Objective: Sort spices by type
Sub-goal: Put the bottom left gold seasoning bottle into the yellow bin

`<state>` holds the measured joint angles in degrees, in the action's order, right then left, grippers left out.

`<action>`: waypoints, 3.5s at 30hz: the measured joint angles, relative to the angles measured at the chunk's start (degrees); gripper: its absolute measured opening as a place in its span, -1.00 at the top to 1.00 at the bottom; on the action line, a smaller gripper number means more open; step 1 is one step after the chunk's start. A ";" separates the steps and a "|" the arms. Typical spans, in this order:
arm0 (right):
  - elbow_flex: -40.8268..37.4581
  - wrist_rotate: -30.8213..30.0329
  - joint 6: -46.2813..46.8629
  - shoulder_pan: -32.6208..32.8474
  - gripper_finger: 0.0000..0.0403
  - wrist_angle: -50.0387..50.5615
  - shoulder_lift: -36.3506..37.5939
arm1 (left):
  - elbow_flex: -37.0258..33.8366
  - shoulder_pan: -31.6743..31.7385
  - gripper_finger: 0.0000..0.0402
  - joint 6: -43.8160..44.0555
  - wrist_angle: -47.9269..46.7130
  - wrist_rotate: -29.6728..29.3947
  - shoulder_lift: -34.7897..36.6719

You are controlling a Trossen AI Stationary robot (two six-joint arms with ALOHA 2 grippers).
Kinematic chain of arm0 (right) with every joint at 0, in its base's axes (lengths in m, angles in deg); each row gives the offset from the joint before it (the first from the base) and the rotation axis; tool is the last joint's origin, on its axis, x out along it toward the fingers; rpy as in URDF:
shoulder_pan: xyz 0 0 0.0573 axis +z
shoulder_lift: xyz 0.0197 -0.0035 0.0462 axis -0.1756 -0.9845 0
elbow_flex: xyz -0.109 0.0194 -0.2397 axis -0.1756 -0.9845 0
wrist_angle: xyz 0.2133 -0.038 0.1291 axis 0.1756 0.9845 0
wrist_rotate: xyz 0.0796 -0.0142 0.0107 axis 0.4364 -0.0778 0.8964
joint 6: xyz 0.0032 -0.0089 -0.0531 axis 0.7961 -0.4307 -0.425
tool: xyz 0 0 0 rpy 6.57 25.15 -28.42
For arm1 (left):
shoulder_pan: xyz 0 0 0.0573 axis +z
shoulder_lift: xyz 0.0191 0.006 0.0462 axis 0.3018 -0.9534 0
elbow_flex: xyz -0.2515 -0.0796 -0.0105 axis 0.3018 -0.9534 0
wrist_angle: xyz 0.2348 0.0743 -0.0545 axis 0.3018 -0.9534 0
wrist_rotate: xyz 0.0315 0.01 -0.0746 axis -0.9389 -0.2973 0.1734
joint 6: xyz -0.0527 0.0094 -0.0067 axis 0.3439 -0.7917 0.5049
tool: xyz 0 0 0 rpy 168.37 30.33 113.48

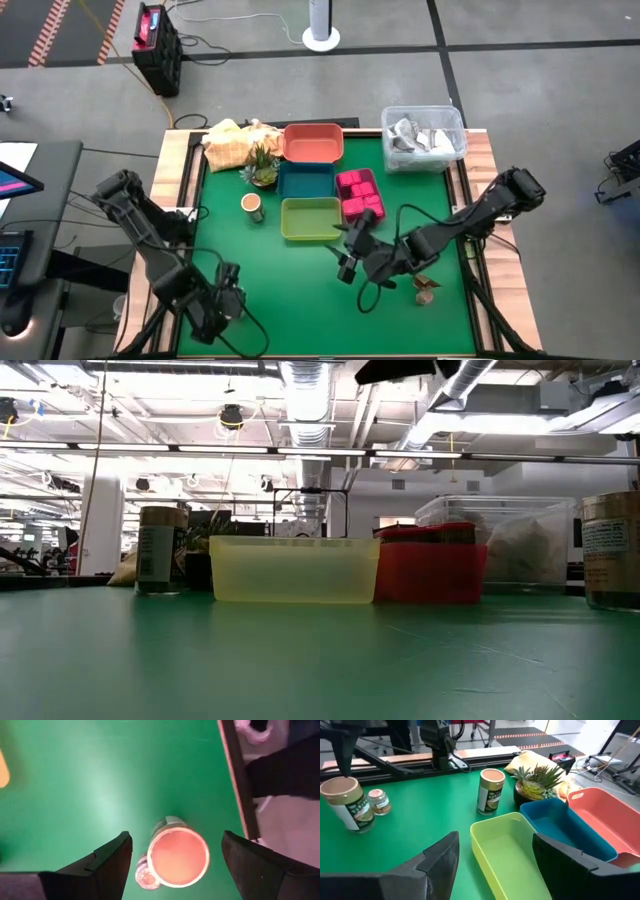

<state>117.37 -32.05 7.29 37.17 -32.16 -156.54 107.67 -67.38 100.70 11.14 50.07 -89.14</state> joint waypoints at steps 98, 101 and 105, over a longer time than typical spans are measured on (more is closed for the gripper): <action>-18.53 -11.62 12.81 5.39 -0.39 4.45 12.24 | 8.77 53.31 -0.33 -45.48 6.72 7.82 -5.07; -19.15 -11.63 12.81 4.77 -0.39 3.43 12.39 | 8.77 55.48 -0.33 -45.42 6.79 9.82 -6.65; -19.23 -11.59 12.77 4.92 -0.39 3.56 12.73 | 8.68 55.94 -0.33 -46.77 4.56 10.69 -11.12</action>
<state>98.14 -43.64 20.06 42.10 -28.60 -143.81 116.35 -11.44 53.93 15.70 60.76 -100.27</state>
